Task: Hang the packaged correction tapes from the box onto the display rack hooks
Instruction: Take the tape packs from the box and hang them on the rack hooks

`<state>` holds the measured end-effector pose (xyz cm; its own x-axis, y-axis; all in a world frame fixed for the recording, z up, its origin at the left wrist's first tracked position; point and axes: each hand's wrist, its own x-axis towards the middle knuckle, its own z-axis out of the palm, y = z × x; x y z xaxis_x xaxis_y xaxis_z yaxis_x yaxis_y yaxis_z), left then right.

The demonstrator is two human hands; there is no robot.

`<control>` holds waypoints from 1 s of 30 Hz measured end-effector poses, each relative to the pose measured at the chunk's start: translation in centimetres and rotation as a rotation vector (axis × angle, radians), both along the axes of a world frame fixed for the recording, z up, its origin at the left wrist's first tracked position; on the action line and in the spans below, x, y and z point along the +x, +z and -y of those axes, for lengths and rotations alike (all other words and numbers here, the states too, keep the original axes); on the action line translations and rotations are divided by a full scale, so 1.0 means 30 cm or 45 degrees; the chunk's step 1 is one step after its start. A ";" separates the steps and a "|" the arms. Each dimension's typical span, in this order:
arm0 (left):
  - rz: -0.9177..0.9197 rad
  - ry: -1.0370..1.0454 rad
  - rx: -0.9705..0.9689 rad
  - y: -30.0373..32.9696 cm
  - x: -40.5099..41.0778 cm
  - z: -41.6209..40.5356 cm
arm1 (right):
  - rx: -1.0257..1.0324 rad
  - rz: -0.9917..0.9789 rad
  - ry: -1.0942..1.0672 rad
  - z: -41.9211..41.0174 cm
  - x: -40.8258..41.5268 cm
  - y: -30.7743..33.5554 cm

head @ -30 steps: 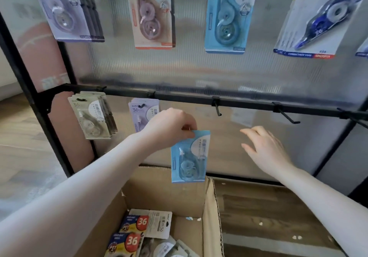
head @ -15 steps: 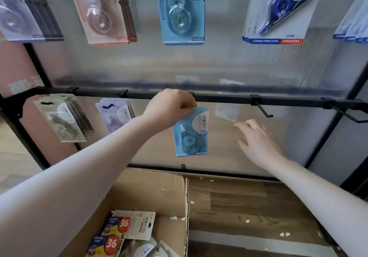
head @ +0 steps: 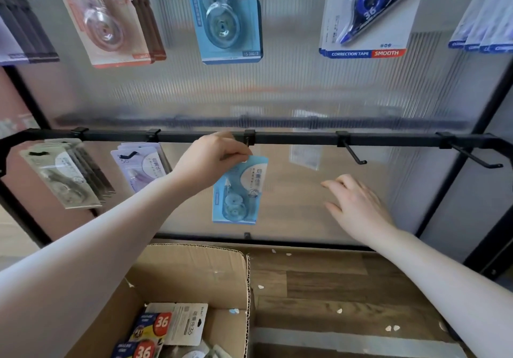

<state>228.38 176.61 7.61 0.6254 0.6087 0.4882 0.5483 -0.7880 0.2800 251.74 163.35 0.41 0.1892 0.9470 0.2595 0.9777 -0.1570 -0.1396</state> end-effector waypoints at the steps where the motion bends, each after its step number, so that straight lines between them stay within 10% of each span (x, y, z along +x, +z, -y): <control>1: 0.006 -0.018 0.003 -0.009 -0.007 -0.003 | -0.006 0.003 0.000 0.000 0.001 -0.003; 30: -0.142 0.199 0.215 -0.058 0.109 -0.150 | -0.075 0.038 0.089 0.012 -0.004 -0.083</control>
<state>231.65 181.11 5.86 0.5858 0.6180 0.5244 0.6875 -0.7215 0.0823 251.61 163.00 -2.08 0.1151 0.9715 0.2073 0.9901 -0.0953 -0.1030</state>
